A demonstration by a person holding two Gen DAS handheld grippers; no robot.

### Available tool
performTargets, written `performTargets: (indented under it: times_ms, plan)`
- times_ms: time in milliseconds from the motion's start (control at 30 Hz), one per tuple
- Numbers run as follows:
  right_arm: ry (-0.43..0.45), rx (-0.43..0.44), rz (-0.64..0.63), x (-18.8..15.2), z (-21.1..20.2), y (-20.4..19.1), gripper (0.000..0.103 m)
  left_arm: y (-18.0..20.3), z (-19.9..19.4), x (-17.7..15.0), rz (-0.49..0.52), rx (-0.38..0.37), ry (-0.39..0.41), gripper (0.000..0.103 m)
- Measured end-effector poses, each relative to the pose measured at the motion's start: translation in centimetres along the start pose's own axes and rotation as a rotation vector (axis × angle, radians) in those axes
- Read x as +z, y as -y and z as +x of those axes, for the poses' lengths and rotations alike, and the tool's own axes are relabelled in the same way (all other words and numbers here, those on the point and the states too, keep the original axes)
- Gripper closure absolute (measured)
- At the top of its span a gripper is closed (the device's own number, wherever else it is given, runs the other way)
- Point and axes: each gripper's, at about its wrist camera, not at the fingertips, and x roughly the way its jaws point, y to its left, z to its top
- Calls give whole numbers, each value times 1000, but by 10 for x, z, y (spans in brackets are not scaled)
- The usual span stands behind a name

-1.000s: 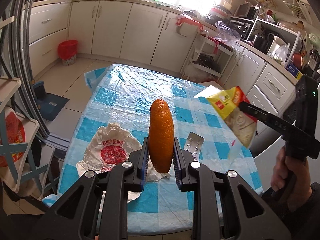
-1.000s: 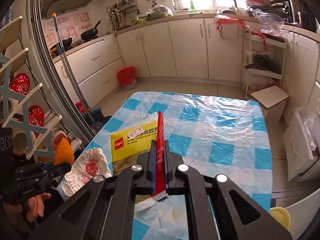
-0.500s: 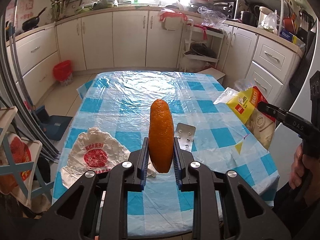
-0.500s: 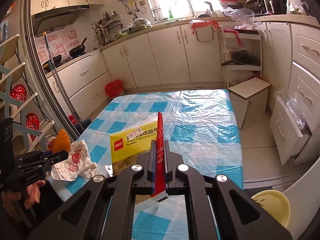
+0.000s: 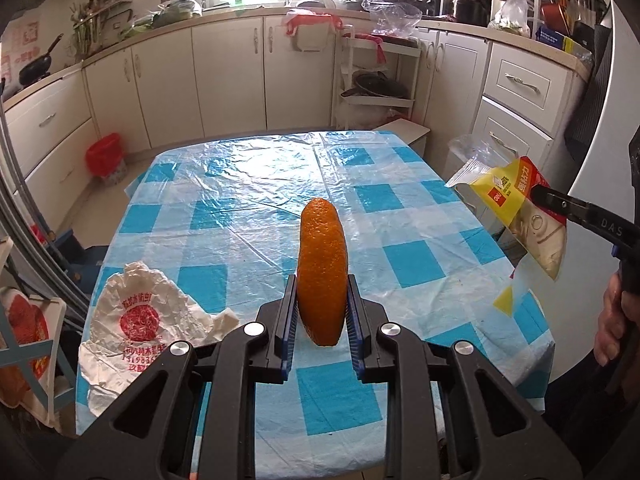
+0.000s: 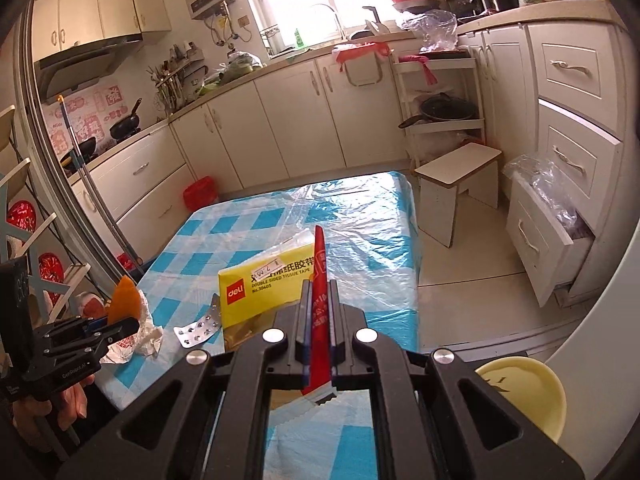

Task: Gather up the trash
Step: 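Carry the orange and tape package with both grippers to the yellow bin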

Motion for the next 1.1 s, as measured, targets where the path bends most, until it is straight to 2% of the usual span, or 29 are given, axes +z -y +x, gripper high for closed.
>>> performTargets:
  times_ms: [233, 400, 633, 900, 1100]
  plan:
    - [32, -50, 79, -2, -24, 35, 95, 36, 7, 11, 15, -66, 9, 82]
    - [37, -121, 145, -5, -39, 64, 95, 74, 17, 14, 55, -99, -3, 82]
    - [14, -243, 199, -13, -54, 96, 95, 139, 30, 23, 118, -167, -5, 82]
    - [-12, -335, 268, -24, -65, 129, 95, 212, 45, 29, 185, -236, -11, 82]
    - [-29, -389, 298, -29, -70, 147, 95, 252, 61, 25, 215, -275, -39, 82]
